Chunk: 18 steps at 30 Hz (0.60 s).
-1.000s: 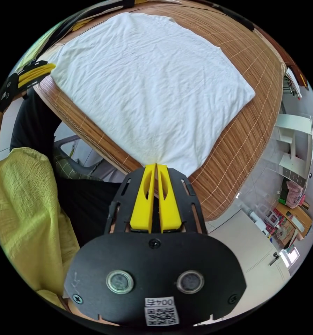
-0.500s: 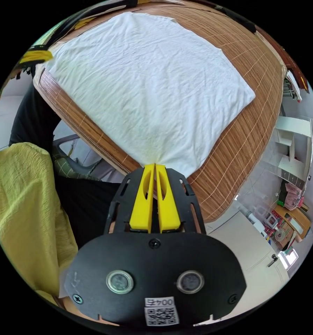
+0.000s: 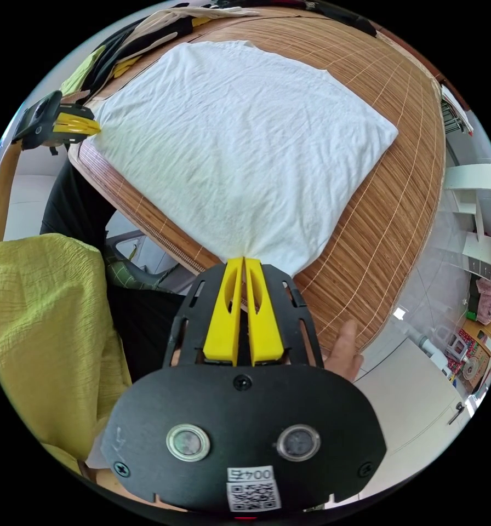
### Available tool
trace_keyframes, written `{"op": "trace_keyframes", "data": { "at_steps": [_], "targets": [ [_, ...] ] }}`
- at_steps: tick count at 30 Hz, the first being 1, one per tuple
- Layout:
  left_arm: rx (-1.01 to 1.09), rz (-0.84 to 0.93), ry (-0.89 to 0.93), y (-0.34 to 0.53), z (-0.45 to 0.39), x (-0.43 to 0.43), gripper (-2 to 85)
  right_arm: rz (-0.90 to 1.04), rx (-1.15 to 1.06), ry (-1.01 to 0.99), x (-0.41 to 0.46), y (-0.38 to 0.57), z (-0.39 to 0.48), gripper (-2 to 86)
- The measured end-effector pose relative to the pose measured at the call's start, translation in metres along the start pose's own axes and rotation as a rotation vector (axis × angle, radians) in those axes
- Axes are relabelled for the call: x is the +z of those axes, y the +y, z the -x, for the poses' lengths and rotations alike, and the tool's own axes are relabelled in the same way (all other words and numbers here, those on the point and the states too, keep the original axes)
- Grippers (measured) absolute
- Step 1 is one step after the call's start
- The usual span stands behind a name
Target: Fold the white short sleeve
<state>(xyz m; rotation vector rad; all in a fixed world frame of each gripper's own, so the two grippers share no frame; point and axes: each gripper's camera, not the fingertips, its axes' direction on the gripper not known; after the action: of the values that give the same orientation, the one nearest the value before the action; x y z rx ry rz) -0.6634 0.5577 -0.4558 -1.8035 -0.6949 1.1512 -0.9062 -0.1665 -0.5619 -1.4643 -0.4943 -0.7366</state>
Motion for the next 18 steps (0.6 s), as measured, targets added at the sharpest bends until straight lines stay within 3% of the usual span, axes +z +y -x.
{"op": "trace_keyframes", "data": {
  "at_steps": [18],
  "targets": [
    [-0.111, -0.143, 0.092, 0.083, 0.037, -0.066, 1.0, -0.016, 0.081, -0.001, 0.055, 0.053, 0.004, 1.8]
  ]
}}
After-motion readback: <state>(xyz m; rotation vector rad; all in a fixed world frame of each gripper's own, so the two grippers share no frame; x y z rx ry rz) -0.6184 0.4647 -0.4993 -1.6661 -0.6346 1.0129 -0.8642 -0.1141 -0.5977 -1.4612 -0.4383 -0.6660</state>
